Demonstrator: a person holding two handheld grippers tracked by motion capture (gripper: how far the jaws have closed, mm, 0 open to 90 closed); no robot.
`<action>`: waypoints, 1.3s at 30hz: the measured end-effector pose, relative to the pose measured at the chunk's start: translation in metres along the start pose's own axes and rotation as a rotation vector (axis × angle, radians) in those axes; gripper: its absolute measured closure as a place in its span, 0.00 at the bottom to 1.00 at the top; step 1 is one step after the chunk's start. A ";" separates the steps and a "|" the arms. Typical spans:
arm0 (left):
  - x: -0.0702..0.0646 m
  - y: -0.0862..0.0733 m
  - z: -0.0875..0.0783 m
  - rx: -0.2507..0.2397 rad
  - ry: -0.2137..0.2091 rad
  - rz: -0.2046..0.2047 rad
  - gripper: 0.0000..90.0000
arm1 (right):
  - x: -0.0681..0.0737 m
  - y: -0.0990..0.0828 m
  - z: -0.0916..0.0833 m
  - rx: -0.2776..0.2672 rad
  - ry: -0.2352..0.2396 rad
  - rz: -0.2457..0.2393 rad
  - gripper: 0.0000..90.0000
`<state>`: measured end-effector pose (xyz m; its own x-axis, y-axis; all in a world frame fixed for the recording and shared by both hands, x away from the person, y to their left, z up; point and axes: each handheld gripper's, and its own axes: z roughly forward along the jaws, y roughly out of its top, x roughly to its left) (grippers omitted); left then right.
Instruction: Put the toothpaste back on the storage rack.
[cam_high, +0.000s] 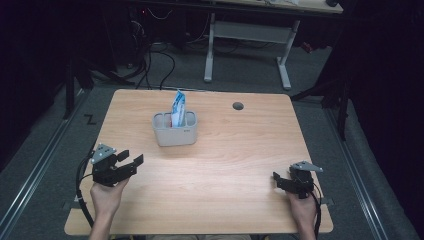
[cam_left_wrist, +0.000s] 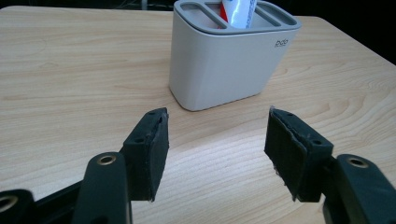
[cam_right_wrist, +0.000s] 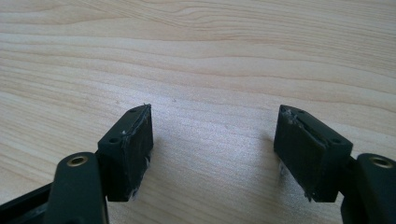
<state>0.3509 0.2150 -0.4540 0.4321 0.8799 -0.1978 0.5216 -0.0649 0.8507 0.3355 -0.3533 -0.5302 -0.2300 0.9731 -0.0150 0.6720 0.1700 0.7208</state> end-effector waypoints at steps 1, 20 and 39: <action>0.000 -0.001 0.000 0.003 0.000 0.000 0.44 | 0.000 0.000 0.000 0.000 0.000 0.000 0.31; 0.011 -0.024 0.010 0.043 0.041 -0.045 0.45 | 0.000 0.000 0.000 0.000 -0.001 0.000 0.31; 0.009 -0.047 0.027 0.094 0.108 -0.004 0.45 | 0.000 0.000 0.000 0.000 -0.001 0.000 0.31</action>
<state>0.3504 0.2134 -0.5088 0.3508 0.9254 -0.1435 0.5924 -0.1006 0.7994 0.3355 -0.3531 -0.5302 -0.2298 0.9731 -0.0155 0.6718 0.1701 0.7209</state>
